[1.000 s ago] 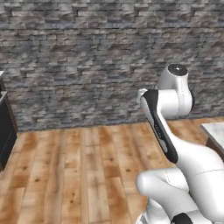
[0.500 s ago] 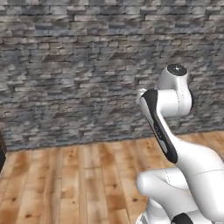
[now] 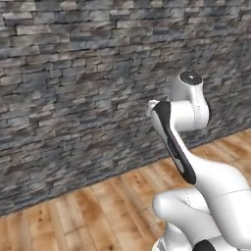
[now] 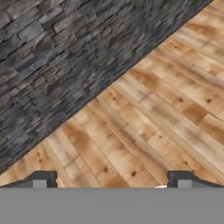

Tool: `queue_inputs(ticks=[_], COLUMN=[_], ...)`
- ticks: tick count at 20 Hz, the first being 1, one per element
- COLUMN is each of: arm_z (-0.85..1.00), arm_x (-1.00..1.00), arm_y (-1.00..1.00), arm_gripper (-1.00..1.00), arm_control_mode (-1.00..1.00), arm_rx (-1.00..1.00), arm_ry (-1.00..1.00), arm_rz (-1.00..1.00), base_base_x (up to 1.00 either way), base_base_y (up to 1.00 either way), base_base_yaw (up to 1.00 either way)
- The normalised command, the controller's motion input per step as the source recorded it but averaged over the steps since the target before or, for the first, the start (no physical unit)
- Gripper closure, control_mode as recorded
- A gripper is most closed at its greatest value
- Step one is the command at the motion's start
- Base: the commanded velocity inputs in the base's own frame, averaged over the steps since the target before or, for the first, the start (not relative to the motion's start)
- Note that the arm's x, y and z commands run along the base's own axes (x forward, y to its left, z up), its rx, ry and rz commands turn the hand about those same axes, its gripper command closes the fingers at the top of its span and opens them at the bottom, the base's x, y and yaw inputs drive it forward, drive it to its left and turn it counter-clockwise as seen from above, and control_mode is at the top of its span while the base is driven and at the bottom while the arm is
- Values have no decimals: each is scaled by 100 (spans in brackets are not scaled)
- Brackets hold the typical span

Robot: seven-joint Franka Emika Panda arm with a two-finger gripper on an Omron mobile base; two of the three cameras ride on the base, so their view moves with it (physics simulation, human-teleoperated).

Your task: Four empty soda cans are scattered around the kitchen. Gather all the cans and cluster them next to the stove for recycling.

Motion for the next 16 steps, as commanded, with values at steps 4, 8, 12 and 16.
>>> queue_inputs(ticks=[4, 8, 12, 16], arm_z=[0, 0, 0, 0], arm_x=[0, 0, 0, 0], arm_y=[0, 0, 0, 0], arm_gripper=[-100, -100, -100, -100], arm_control_mode=[100, 100, 100, 100], arm_rx=[0, 0, 0, 0], arm_ry=[0, 0, 0, 0], arm_rz=[0, 0, 0, 0], base_base_x=[73, 83, 95, 96], base_base_y=[17, 15, 17, 16], base_base_yaw=[-63, -61, -58, -57])
